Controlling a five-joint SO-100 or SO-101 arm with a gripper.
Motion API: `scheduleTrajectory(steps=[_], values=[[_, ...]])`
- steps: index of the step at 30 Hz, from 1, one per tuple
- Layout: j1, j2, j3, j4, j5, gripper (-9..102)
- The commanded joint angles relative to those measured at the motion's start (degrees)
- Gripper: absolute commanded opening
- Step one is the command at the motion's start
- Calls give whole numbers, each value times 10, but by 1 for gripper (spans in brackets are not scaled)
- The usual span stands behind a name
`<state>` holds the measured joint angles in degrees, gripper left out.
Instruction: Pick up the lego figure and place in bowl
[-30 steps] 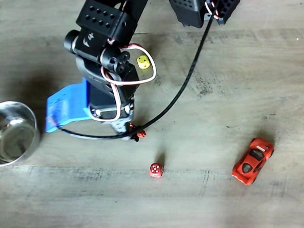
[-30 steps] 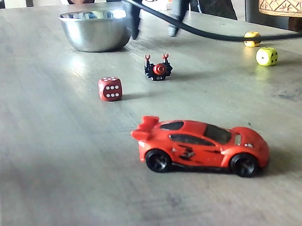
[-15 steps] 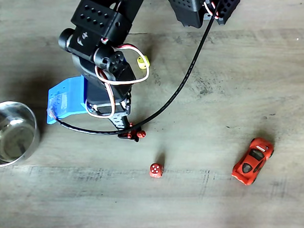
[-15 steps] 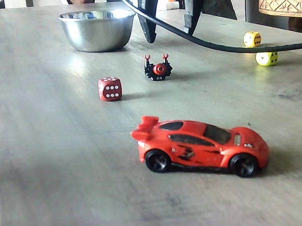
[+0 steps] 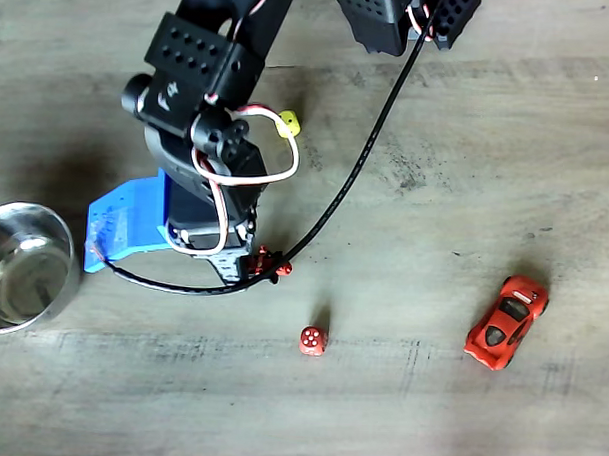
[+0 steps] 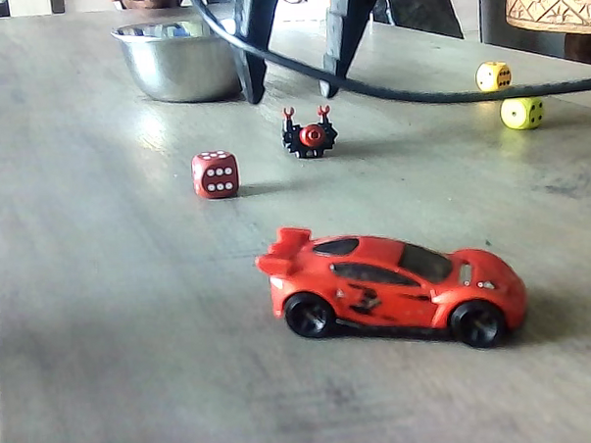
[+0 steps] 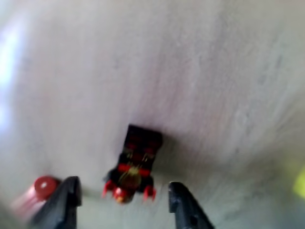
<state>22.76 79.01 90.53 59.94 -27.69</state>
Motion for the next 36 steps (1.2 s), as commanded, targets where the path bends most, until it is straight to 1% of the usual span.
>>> scheduleTrajectory(steps=[1, 22, 36], values=[[-1, -11, -13, -11, -4, 21], [-37, -20, -4, -10, 2, 21], [-35, -44, -4, -5, -4, 21]])
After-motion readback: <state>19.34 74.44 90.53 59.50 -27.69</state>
